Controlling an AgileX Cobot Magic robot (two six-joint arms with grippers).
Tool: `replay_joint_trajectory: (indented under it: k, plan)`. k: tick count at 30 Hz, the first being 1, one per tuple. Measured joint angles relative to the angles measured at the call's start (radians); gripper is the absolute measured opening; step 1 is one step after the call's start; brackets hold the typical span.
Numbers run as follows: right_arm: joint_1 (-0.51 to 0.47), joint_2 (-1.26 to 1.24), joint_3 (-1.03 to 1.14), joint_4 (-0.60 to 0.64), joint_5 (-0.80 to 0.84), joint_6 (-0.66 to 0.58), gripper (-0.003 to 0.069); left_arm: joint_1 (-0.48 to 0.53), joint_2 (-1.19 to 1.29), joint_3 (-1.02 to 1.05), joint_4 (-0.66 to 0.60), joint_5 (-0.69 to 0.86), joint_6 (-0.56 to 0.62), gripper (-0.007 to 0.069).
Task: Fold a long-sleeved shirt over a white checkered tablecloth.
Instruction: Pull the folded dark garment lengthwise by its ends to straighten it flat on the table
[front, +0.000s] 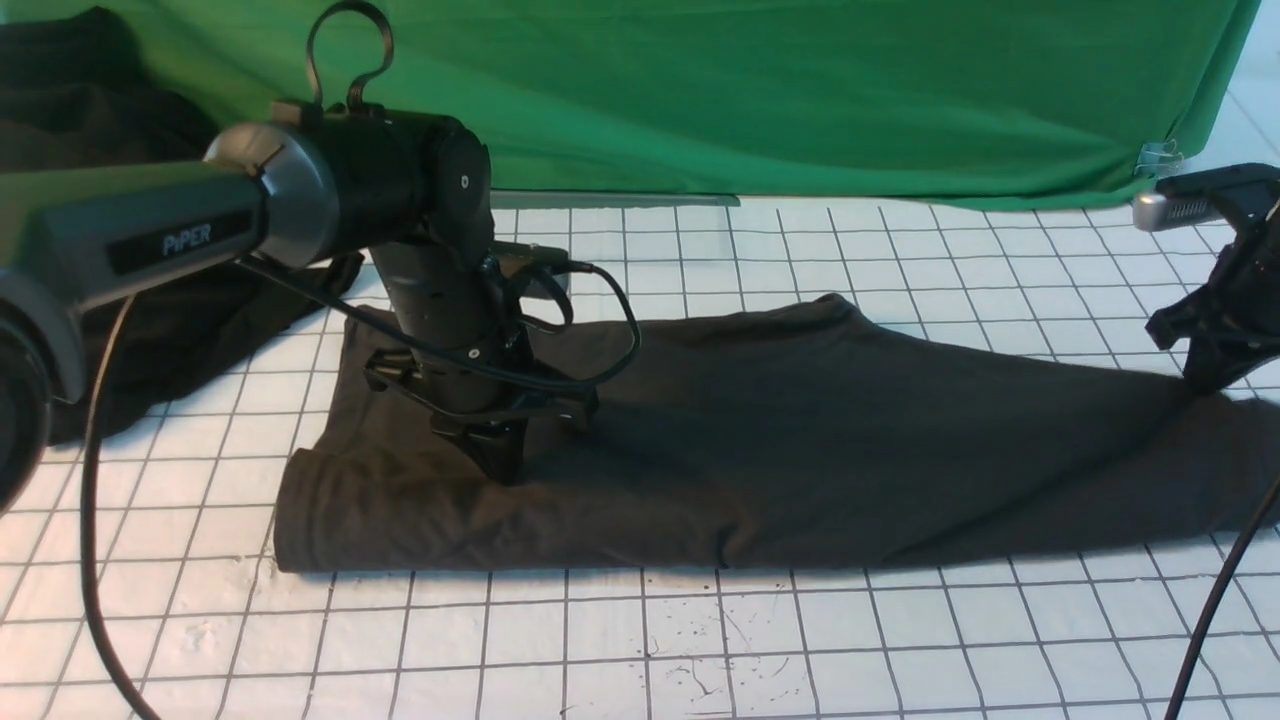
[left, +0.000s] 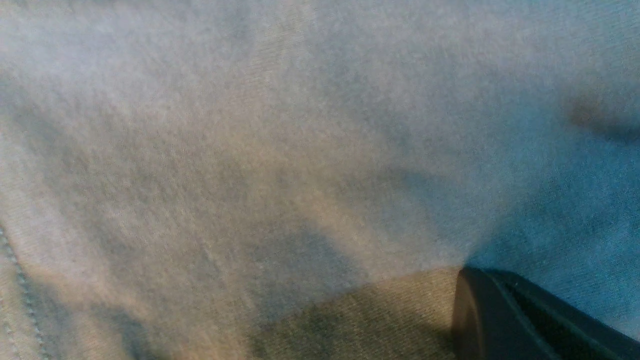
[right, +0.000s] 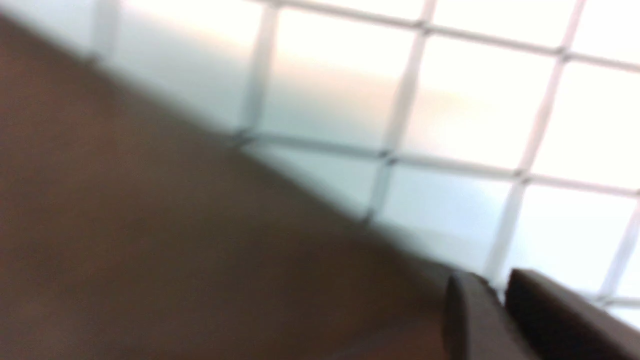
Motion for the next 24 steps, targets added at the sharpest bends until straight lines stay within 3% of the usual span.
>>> replay_joint_trajectory:
  k: [2, 3, 5, 8, 11, 14, 17, 18, 23, 24]
  plan:
    - [-0.001, 0.006, 0.000, -0.040, -0.034, 0.025, 0.0240, 0.000, 0.000, 0.000, 0.000, 0.010, 0.001, -0.0003]
    - [-0.002, 0.006, 0.000, -0.043, -0.035, 0.027, 0.0240, 0.000, 0.000, 0.000, 0.000, 0.011, 0.001, -0.0003]
    - [-0.002, 0.000, -0.003, -0.059, 0.004, 0.049, 0.0360, 0.000, 0.000, 0.000, 0.000, 0.018, 0.002, -0.0003]
    - [0.002, -0.015, -0.014, -0.060, 0.076, 0.092, 0.0368, 0.000, 0.000, 0.000, 0.000, 0.021, 0.002, -0.0003]
    - [0.011, -0.061, -0.017, -0.060, 0.160, 0.132, 0.0288, 0.000, 0.000, 0.000, 0.002, 0.023, 0.001, -0.0003]
    - [0.017, -0.132, -0.010, -0.053, 0.186, 0.137, 0.0128, 0.000, 0.000, 0.000, 0.002, 0.023, -0.017, -0.0003]
    - [0.022, -0.172, -0.010, 0.048, 0.165, 0.094, 0.0029, 0.000, -0.011, 0.001, 0.002, 0.008, -0.037, -0.0003]
    - [0.023, -0.174, -0.010, 0.077, 0.158, 0.087, 0.0026, 0.000, -0.014, 0.001, 0.003, 0.004, -0.037, -0.0003]
    - [0.111, -0.160, -0.009, 0.473, 0.060, -0.147, 0.0006, 0.000, -0.076, 0.001, 0.014, -0.009, -0.041, -0.0003]
    - [0.116, -0.157, -0.009, 0.481, 0.054, -0.153, 0.0006, 0.000, -0.077, 0.001, 0.014, -0.010, -0.041, -0.0003]
